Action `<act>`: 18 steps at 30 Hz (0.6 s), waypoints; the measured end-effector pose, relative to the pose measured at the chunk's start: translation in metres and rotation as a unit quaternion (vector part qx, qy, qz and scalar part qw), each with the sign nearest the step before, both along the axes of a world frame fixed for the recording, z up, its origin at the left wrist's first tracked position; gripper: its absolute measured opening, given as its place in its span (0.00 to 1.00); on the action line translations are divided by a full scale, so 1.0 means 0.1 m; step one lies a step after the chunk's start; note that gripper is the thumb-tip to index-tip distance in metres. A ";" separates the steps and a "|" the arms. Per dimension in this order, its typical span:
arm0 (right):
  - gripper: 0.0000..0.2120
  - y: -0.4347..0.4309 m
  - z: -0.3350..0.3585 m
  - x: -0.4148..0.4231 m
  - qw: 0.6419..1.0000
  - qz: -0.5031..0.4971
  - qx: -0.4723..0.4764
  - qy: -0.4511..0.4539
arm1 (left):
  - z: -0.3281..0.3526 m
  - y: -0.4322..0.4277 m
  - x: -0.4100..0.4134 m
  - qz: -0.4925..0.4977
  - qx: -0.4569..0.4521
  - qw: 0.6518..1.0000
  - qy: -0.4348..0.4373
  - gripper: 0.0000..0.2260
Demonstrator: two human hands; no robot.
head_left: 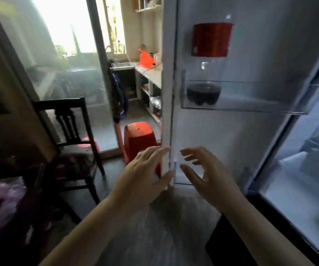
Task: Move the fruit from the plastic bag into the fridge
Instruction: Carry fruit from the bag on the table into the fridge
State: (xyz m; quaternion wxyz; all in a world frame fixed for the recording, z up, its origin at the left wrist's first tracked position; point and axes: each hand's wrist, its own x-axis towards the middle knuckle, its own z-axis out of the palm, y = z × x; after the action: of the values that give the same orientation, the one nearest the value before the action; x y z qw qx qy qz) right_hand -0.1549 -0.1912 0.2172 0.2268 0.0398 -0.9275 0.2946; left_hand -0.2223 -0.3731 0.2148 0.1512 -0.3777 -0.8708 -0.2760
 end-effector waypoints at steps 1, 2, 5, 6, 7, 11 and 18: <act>0.17 -0.22 -0.04 -0.16 0.999 0.031 0.002 -0.014 | -0.05 -0.28 -0.08 0.026 0.000 1.000 -0.009 0.25; 0.17 -0.45 -0.08 -0.31 0.998 0.063 0.007 -0.019 | -0.10 -0.54 -0.15 0.052 0.000 0.999 -0.012 0.25; 0.19 -1.10 -0.17 -0.73 0.990 0.136 0.023 -0.012 | -0.20 -1.27 -0.31 0.132 -0.011 0.991 -0.014 0.27; 0.20 -1.32 -0.20 -0.86 0.988 0.149 0.032 -0.006 | -0.22 -1.49 -0.35 0.156 -0.019 0.987 -0.012 0.28; 0.20 -1.53 -0.21 -0.98 0.986 0.164 0.041 -0.002 | -0.24 -1.70 -0.37 0.181 -0.027 0.983 -0.008 0.28; 0.21 -2.31 -0.35 -1.35 0.966 0.251 0.061 -0.009 | -0.41 -2.45 -0.36 0.288 -0.028 0.957 -0.018 0.30; 0.20 -3.36 -0.80 -1.79 0.920 0.386 0.050 -0.039 | -0.82 -3.46 -0.17 0.425 0.004 0.903 -0.071 0.28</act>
State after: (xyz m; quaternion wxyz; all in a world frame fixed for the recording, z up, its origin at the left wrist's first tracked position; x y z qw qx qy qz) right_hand -0.3335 -0.5275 0.1373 0.0566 0.3939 -0.8619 0.3142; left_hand -0.2398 -0.7195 0.1325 0.1932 0.0490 -0.9560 -0.2153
